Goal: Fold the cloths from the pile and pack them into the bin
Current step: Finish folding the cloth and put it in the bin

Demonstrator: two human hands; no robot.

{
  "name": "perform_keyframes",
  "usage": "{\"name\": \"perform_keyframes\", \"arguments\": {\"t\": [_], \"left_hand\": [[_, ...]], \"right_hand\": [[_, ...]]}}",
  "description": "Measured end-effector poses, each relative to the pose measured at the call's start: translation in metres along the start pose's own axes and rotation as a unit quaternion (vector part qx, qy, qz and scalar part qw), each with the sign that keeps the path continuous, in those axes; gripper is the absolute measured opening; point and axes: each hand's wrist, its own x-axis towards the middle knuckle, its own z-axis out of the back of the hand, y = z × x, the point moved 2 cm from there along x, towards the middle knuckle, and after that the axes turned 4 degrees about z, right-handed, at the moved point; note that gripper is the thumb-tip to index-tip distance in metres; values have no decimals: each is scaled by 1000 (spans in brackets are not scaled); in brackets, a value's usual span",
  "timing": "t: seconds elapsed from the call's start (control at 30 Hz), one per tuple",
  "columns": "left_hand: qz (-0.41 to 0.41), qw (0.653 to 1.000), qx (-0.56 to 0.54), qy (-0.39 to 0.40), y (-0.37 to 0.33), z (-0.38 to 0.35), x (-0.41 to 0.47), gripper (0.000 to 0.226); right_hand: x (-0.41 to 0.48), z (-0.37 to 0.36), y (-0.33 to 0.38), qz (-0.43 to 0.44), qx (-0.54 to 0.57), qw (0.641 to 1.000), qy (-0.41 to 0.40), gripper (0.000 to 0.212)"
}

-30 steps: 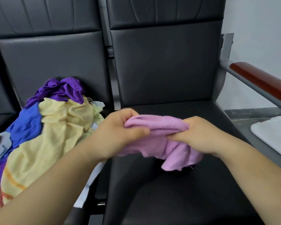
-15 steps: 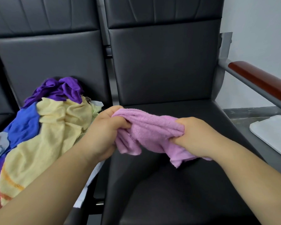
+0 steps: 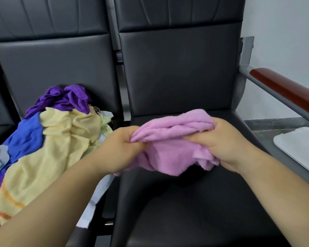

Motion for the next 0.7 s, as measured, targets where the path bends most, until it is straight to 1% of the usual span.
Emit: {"name": "perform_keyframes", "arguments": {"t": [0.03,0.07,0.1,0.13,0.17,0.2,0.27,0.3,0.33,0.37,0.4,0.43,0.47,0.5,0.53,0.6,0.63,0.67,0.7], "left_hand": [[-2,999,-43,-4,-1,2,-1,10],[-7,996,-92,-19,-3,4,-1,14],[-18,988,-146,-53,-4,6,-2,17],[-26,974,-208,-91,-5,7,-1,19],[-35,957,-265,-112,-6,6,-1,20],[-43,942,-316,-107,-7,3,0,20],[-54,919,-385,-64,-9,-3,2,15],[-59,918,-390,-37,-11,-5,1,13],[-68,933,-352,-19,-13,-6,0,12],[-80,961,-265,-13,-13,-5,-1,15],[-83,987,-140,-15,-12,-4,-2,19],[-75,997,-7,-15,-10,-5,-2,21],[-57,994,96,-9,-8,-6,-2,21],[-34,988,147,0,-7,-7,-1,18],[-13,987,160,5,-4,-7,0,12],[4,992,125,-11,1,-2,2,4],[5,995,94,-25,0,1,2,4],[9,999,45,-26,-2,4,2,7],[9,1000,-23,-9,-5,5,-1,11]], "right_hand": [[-2,0,1,3,-11,1000,27,10],[0,2,-4,4,-63,997,39,16],[3,2,-10,7,-149,988,43,20],[6,-1,-14,14,-248,968,35,19],[10,-4,-19,17,-326,945,25,15],[14,-7,-24,1,-359,933,20,8],[21,-7,-31,-41,-347,937,2,20],[23,-6,-34,-63,-334,940,-10,25],[25,-4,-35,-80,-324,942,-21,29],[25,-2,-35,-97,-315,944,-24,33],[23,-1,-34,-111,-296,949,-23,37],[21,0,-33,-119,-260,958,-24,39],[18,-1,-31,-118,-210,970,-28,38],[16,0,-29,-109,-154,981,-39,37],[13,-1,-25,-93,-96,990,-51,33],[7,-2,-13,-53,7,997,-53,18],[5,-4,-7,-28,24,999,-39,13],[2,-5,-2,-3,12,1000,-14,14],[0,-6,2,17,-24,999,16,14]]}}
